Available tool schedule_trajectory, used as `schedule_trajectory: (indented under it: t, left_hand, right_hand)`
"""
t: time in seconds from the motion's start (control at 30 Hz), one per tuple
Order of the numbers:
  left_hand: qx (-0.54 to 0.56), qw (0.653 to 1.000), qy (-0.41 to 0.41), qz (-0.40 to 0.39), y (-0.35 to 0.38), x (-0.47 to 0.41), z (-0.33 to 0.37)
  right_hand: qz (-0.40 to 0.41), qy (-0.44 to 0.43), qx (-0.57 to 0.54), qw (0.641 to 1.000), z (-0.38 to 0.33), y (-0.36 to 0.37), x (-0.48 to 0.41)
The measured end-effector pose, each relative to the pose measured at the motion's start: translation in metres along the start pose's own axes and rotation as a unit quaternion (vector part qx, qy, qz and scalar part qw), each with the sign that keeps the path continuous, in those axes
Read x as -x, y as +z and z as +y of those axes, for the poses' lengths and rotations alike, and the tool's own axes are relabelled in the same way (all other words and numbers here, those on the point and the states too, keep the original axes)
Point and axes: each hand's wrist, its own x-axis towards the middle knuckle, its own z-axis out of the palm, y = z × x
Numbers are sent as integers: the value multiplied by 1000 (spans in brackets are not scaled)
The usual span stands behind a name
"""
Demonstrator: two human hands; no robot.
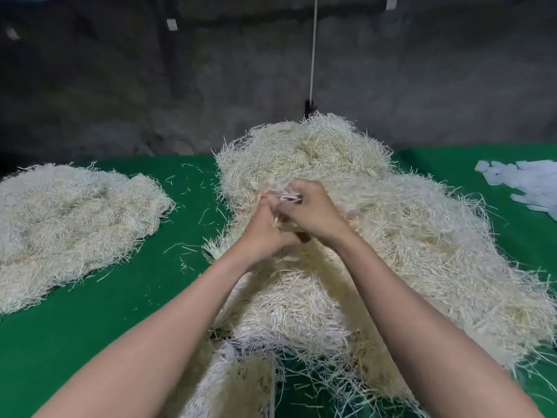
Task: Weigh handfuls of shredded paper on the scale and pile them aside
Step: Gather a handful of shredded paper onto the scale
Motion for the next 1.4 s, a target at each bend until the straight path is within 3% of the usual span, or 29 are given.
schedule_trajectory:
  t: [0.1, 0.23, 0.27, 0.33, 0.4, 0.43, 0.5, 0.57, 0.7, 0.77, 0.83, 0.87, 1.0, 1.1, 1.23, 1.33, 1.4]
  left_hand:
    - [79, 994, -61, 46, 6, -13, -7]
    - [273, 950, -144, 50, 0, -14, -15]
    - [322, 934, -144, 56, -3, -15, -15]
    - [450, 879, -138, 73, -13, -14, -12]
    - [549, 822, -128, 86, -26, -14, -9]
    - [558, 816, -119, 90, -32, -12, -8]
    - [518, 841, -111, 110, -41, -8, -9]
    - [482, 858, -106, 142, -48, -2, -12]
    - [472, 862, -123, 137, -56, 3, -21]
    - [466, 863, -142, 138, -58, 4, -25]
    - [516, 839, -143, 93, -55, 8, -24]
    - [539, 828, -138, 67, -52, 10, -23]
    - [597, 794, -97, 57, -51, 10, -10]
    - [613, 772, -101, 134, -68, 6, -8]
    - [490, 832, -130, 226, -68, 8, -20]
    - [448, 842, -114, 280, -78, 9, -28]
    - [417, 850, -109, 302, -95, 9, -31]
  right_hand:
    - [-17, 2, -45, 999, -4, 0, 1]
    - [199, 25, -170, 965, 16, -13, 1]
    - [195, 28, -156, 968, 22, -12, 2]
    - [97, 53, -8, 994, 43, -7, 3]
    - [-5, 107, 158, 982, 75, -9, 6]
    - [-22, 142, 208, 967, 90, -13, 9]
    - [-6, 203, 233, 951, 106, -21, 13]
    - [19, 194, 248, 949, 100, -24, 11]
    - [176, 3, 280, 944, 51, -16, 8]
    - [99, -16, 252, 963, 30, -5, 11]
    - [-64, 63, 240, 966, 20, 16, 10]
    - [-106, 85, 242, 961, 17, 29, 10]
    - [-27, 85, 244, 966, 43, 63, 4]
    - [-10, 146, 314, 938, 78, 45, 13]
    - [12, 141, 383, 913, 100, 16, 17]
    - [28, 161, 391, 906, 108, -3, 24]
    - [20, 199, 433, 879, 114, -19, 33]
